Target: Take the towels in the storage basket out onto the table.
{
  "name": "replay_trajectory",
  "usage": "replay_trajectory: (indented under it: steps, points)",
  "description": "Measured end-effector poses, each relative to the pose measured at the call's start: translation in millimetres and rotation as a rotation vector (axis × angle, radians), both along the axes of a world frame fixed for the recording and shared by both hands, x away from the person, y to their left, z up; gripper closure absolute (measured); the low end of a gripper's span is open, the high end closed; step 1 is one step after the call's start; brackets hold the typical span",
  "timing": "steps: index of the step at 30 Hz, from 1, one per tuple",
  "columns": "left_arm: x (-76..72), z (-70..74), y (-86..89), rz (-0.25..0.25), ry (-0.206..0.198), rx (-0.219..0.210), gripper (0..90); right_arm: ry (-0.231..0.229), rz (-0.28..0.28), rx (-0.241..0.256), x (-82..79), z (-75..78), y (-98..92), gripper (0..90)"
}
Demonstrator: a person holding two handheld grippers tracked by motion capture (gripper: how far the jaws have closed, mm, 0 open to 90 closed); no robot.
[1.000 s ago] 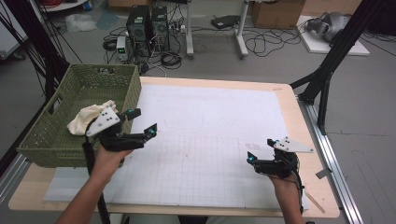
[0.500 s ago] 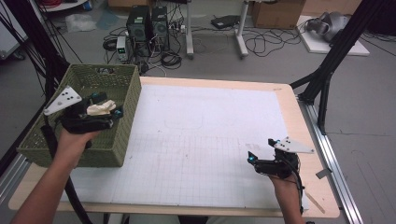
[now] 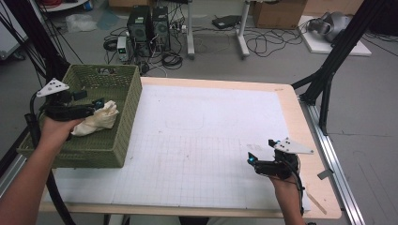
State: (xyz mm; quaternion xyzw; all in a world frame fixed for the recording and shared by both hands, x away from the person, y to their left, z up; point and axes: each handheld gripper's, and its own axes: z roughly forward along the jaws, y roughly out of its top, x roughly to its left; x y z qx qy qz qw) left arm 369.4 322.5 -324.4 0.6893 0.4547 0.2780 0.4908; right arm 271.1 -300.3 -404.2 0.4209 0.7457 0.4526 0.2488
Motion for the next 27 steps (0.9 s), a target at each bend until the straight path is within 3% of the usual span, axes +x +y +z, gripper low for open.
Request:
replay_trajectory:
  steps: [5,10,12,13,14,16,20,21,22,25,27]
  points:
    - [21.1,-18.0,14.0,0.090,0.104,0.038,21.8,0.004,0.000,-0.001,0.2,-0.7,0.0,6.4]
    - [28.9,-27.0,21.0,0.124,0.152,0.060,21.9,0.007,0.001,-0.005,0.6,-1.2,0.5,6.4]
    - [35.1,-35.2,23.9,0.147,0.207,0.068,21.8,0.006,0.003,-0.008,1.0,-1.7,0.5,6.4]
    - [35.1,-35.2,23.9,0.147,0.207,0.068,21.9,0.006,0.003,-0.010,1.1,-2.0,0.3,6.4]
    - [38.9,-42.7,23.7,0.144,0.249,0.067,21.9,0.009,0.004,-0.007,1.1,-2.2,0.7,6.4]
    - [41.8,-51.3,21.7,0.155,0.277,0.110,23.4,0.010,0.006,-0.009,1.3,-2.2,0.8,6.4]
    - [45.9,-58.2,23.2,0.178,0.312,0.140,24.5,0.014,0.004,-0.009,1.1,-2.4,0.7,6.4]
    - [47.8,-60.0,25.4,0.198,0.343,0.170,28.3,0.014,0.004,-0.010,1.2,-2.6,0.7,6.4]
    - [47.8,-60.0,25.4,0.198,0.343,0.170,32.7,0.014,0.004,-0.010,1.2,-2.6,0.7,6.4]
    - [51.7,-69.4,26.5,0.192,0.409,0.223,34.6,0.017,0.007,-0.011,1.7,-3.2,1.9,6.4]
    - [52.8,-70.3,25.5,0.190,0.407,0.246,36.3,0.017,0.008,-0.012,1.7,-3.1,2.1,6.4]
